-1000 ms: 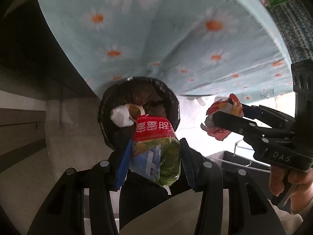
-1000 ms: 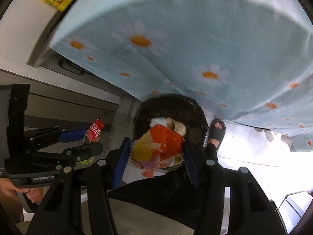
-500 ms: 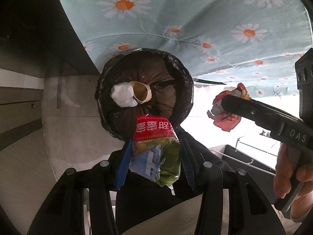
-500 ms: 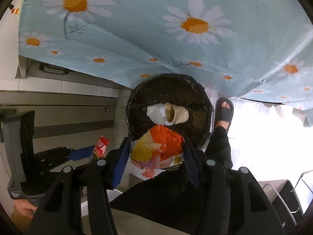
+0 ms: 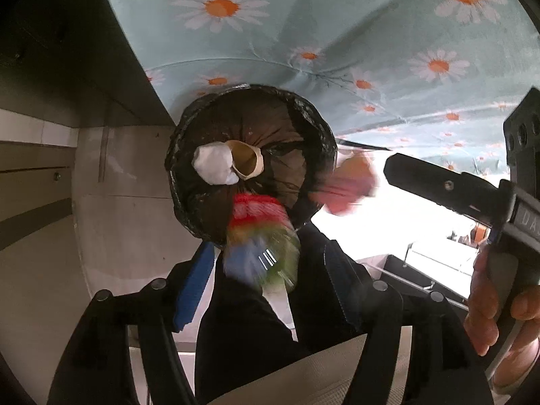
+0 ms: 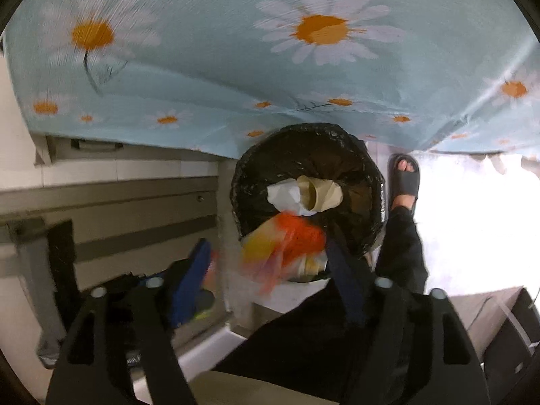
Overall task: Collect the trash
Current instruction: 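Open both tools to drop the snack bag and wrapper into the bin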
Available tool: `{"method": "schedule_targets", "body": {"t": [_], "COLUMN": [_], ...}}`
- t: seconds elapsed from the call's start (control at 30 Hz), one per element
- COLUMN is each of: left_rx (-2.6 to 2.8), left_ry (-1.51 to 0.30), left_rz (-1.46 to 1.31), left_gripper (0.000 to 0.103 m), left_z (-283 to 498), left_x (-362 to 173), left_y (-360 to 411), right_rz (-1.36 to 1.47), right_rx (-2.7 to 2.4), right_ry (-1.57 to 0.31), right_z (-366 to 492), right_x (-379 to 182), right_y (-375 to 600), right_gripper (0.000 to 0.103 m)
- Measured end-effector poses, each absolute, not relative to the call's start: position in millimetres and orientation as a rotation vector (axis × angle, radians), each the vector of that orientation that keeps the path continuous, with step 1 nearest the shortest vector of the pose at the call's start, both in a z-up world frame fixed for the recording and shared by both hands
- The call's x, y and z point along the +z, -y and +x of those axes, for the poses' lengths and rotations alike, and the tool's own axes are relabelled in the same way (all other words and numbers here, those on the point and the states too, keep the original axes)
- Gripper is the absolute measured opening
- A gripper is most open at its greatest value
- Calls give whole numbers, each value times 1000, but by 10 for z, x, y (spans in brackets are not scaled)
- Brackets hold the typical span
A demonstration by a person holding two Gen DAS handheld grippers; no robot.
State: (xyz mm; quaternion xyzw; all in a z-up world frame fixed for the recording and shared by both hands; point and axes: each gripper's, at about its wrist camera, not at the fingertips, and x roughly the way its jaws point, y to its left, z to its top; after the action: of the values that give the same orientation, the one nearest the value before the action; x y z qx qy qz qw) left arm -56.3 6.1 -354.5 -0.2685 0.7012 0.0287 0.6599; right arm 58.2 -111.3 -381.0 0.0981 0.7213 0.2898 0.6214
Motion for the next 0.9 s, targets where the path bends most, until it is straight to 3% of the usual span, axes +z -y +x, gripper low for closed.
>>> {"method": "schedule_targets", "body": {"t": [0.6, 0.9], "left_rx": [68, 51], "left_ry": [-1563, -1475], "left_rz": [-588, -571], "left_gripper": [66, 66], "left_z": [-497, -407], "left_x": [-3399, -3003], "left_y": [-150, -207], "right_rz": [218, 242], "right_rx": [646, 686], "right_ry": [-1607, -1509], "right_z": [590, 612], "right_x": [-3538, -3150], "right_y": [1218, 1317], "right_gripper": [73, 73]}}
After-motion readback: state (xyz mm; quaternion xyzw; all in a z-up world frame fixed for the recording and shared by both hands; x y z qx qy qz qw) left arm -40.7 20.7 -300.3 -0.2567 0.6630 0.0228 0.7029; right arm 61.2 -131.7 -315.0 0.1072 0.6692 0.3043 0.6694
